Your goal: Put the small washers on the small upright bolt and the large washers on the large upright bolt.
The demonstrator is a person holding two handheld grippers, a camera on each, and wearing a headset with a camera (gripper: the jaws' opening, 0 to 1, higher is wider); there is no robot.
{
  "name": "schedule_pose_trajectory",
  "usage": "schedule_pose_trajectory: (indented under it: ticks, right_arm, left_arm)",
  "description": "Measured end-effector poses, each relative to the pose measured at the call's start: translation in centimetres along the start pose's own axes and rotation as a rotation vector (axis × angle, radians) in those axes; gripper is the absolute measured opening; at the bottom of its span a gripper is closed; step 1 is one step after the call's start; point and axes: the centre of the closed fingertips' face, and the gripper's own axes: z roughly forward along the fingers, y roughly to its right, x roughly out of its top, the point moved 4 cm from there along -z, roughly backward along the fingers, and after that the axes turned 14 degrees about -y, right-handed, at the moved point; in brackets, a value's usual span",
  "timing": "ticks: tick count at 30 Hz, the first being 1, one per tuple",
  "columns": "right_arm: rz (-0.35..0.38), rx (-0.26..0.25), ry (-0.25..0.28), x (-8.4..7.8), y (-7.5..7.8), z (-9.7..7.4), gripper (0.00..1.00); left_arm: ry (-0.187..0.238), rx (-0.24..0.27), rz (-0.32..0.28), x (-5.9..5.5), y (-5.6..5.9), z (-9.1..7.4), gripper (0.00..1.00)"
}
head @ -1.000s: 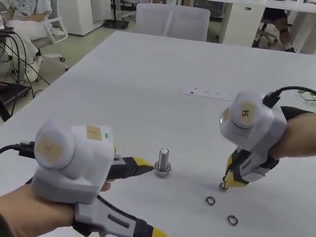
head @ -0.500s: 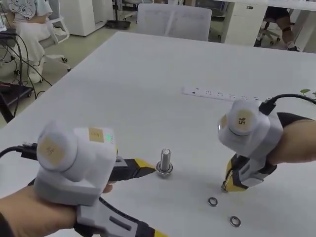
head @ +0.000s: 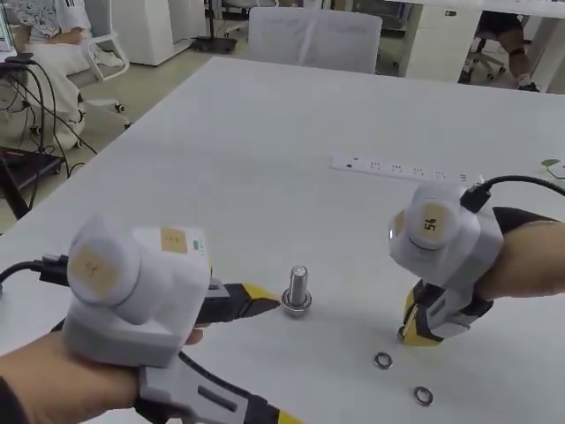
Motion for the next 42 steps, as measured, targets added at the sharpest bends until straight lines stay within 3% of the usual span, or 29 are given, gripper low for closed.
schedule_pose_trajectory:
  ticks: [13, 26, 33, 34, 42]
  right_arm:
    - [0.037, -0.001, 0.025, -0.3, 0.0, -0.2, 0.19]
    - [0.094, -0.006, 0.045, -1.9, -0.4, -0.7, 0.24]
    - [0.121, -0.007, 0.042, -3.0, -1.1, -0.8, 0.24]
    - [0.131, -0.001, 0.047, -3.4, -1.8, -0.9, 0.24]
    - [0.134, 0.015, 0.053, -3.4, -3.3, -0.7, 0.23]
  left_arm:
    - [0.000, -0.001, -0.002, -0.2, -0.1, 0.1, 0.89]
    - [0.002, -0.004, 0.004, -0.2, 0.1, 0.1, 0.89]
    - [0.003, -0.004, 0.009, -0.1, 0.2, 0.0, 0.89]
    - [0.003, -0.004, 0.012, -0.1, 0.2, 0.0, 0.89]
    - [0.002, -0.005, 0.015, 0.0, 0.4, 0.0, 0.89]
